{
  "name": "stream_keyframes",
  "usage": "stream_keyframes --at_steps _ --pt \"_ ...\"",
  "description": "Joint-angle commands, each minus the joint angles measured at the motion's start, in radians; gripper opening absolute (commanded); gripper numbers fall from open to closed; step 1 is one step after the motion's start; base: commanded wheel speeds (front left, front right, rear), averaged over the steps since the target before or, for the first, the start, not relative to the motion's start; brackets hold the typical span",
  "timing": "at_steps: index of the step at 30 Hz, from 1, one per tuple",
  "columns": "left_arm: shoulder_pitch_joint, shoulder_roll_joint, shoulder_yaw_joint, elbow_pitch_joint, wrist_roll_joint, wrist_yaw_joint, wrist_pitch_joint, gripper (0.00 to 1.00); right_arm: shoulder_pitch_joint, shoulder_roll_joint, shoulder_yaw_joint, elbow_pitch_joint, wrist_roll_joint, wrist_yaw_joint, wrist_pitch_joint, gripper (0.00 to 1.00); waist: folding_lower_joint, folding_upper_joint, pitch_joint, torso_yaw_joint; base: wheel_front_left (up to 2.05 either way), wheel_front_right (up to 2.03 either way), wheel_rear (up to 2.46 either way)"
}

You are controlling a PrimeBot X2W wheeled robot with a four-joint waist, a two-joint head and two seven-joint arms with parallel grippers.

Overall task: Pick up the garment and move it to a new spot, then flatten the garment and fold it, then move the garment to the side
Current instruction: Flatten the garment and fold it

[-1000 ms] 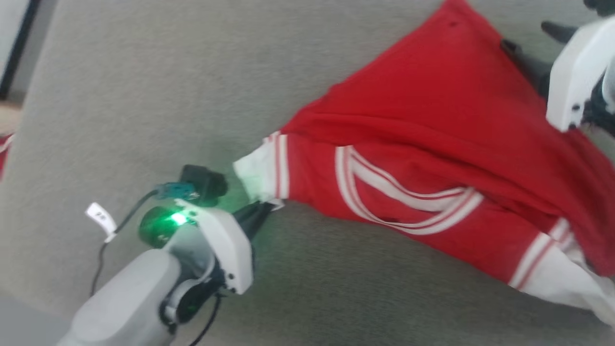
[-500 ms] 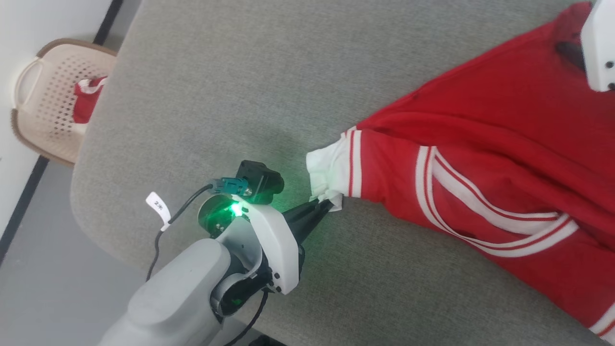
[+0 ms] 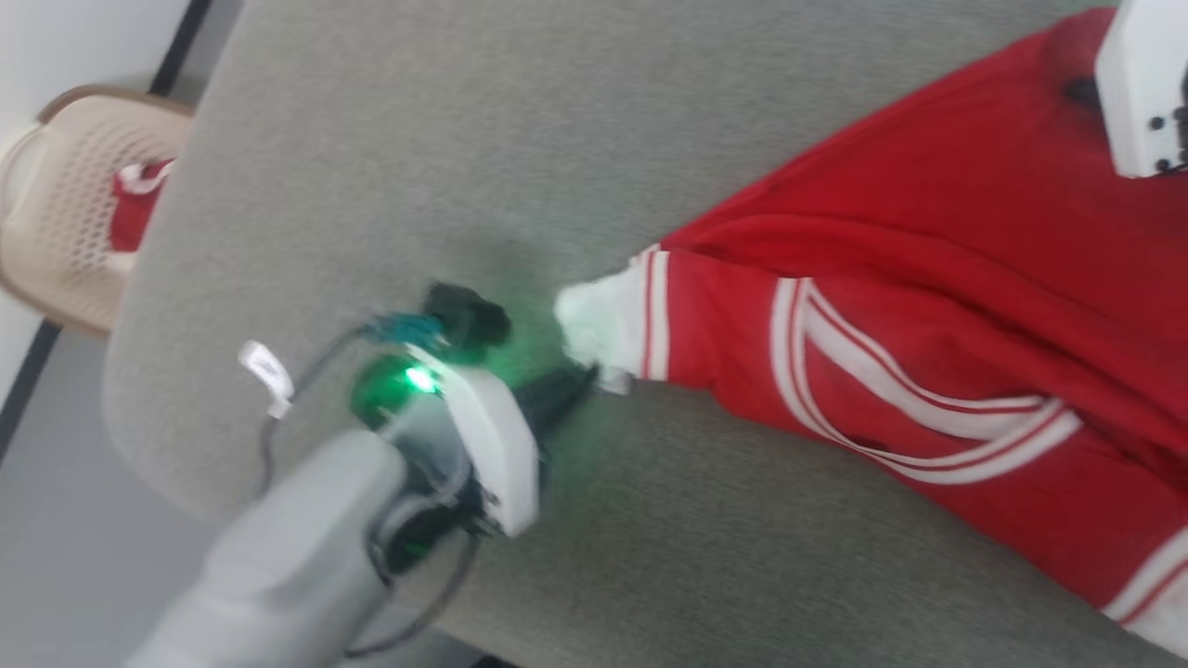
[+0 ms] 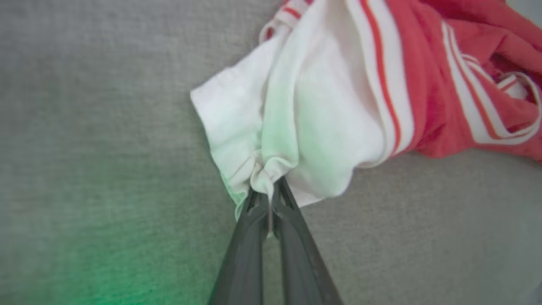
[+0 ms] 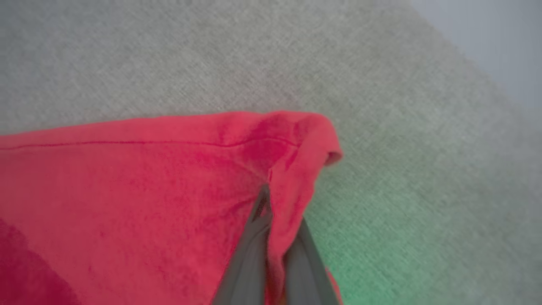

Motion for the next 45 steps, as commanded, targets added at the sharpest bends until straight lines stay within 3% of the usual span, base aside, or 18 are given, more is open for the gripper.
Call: stream_keyframes --at_steps 1,5,11,20,35,45 --pt "-0.02 0.048 0.025 0.048 0.005 0.049 0.015 0.0 0.018 -0.01 0.013 0.01 0.005 -0.002 -0.009 0.0 0.0 0.0 -0.02 -0.032 0.0 0.0 0.0" --pt "-0.052 0.102 0.066 -0.004 -0.02 0.067 0.06 0.0 -0.012 0.002 0.043 -0.035 0.019 -0.002 -0.091 0.0 0.0 0.0 -0.056 -0.1 0.0 0.0 0.0" --pt "-0.126 0.219 0.138 -0.101 -0.029 0.137 0.132 0.0 -0.027 -0.005 0.068 -0.093 0.059 -0.002 -0.187 0.0 0.0 0.0 -0.127 -0.209 0.0 0.0 0.0" --pt "-0.275 0.349 0.206 -0.17 -0.016 0.185 0.251 0.0 -0.061 -0.02 0.034 -0.164 0.105 -0.002 -0.29 0.0 0.0 0.0 -0.231 -0.333 0.0 0.0 0.0" --pt "-0.533 0.376 0.22 -0.107 0.007 0.158 0.372 0.0 -0.034 -0.046 -0.062 -0.266 0.119 -0.002 -0.321 0.0 0.0 0.0 -0.357 -0.44 0.0 0.0 0.0" --pt "-0.659 0.333 0.213 -0.013 0.048 0.128 0.342 0.0 -0.047 -0.015 -0.14 -0.219 0.07 -0.002 -0.346 0.0 0.0 0.0 -0.316 -0.469 0.0 0.0 0.0"
